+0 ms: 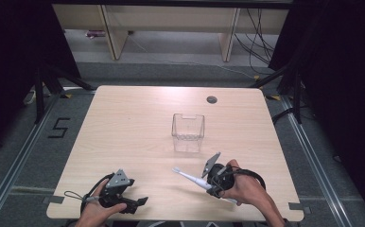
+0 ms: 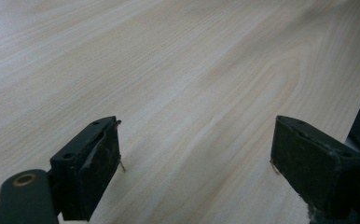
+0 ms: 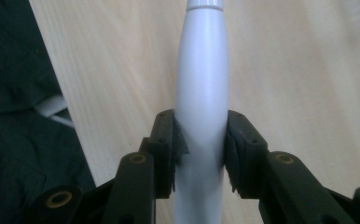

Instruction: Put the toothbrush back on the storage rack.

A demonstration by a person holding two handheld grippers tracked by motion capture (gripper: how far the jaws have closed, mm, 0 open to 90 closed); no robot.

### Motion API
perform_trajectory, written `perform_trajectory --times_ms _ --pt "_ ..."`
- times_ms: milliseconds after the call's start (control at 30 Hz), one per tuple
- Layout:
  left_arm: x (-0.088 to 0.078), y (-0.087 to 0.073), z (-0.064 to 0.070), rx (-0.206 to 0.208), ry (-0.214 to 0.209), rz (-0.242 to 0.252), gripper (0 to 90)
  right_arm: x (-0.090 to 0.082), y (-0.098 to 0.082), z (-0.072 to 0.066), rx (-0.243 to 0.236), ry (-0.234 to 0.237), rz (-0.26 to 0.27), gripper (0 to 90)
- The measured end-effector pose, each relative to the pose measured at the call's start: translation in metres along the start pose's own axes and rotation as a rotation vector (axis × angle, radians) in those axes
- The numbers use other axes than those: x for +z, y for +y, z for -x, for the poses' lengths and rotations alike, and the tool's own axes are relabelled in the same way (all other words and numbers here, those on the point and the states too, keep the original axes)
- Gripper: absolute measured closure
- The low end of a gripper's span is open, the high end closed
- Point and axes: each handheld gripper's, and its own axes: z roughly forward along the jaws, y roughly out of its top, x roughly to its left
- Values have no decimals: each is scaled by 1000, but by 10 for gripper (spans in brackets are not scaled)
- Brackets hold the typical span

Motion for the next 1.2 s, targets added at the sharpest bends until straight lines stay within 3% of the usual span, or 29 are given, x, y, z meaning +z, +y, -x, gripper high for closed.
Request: perform_trajectory --times_ms 133,167,200,233,300,367,467,533,567,600,633,667,767,833,867,967,1000,1133,1200 --pt "0 0 0 1 -1 3 149 -12 -4 6 34 -27 110 664" --pt "-1 0 -1 18 7 -12 149 -15 -5 8 39 -36 139 664" --pt "0 0 0 -6 4 8 149 -18 -7 10 51 -48 164 664" --pt "0 0 -1 8 9 -5 149 -21 -8 11 78 -50 181 664" --pt "-1 0 -1 15 10 -11 149 -25 -11 17 86 -66 251 664" --pt "1 0 1 -14 2 16 149 -26 -12 19 83 -69 258 664" --pt "0 0 -2 11 16 -8 149 -27 -14 23 108 -53 303 664" --pt "-1 0 -2 11 7 -11 149 -27 -14 24 118 -61 312 664" --pt "1 0 1 -14 0 15 149 -28 -15 25 125 -62 323 664" --pt "1 0 1 -15 0 15 149 -29 -15 25 144 -49 325 664" --pt "-1 0 -2 14 6 -10 149 -30 -15 26 159 -68 340 664" --pt "0 0 -1 7 5 -6 149 -30 -15 26 164 -69 353 664" --pt "1 0 0 -14 -2 14 149 -34 -16 28 166 -59 366 664" --pt "1 0 1 -14 1 13 149 -37 -16 32 151 -68 403 664" --pt "0 0 -1 -1 2 3 149 -39 -15 31 196 -64 409 664" --pt "-1 0 -2 14 15 -11 149 -41 -15 35 170 -77 434 664" --pt "-1 0 -3 14 16 -10 149 -43 -15 35 192 -82 440 664" --pt "0 0 -1 -2 3 1 149 -50 -12 41 180 -93 480 665" --pt "0 0 -1 -3 1 4 149 -54 -12 44 196 -88 501 664"
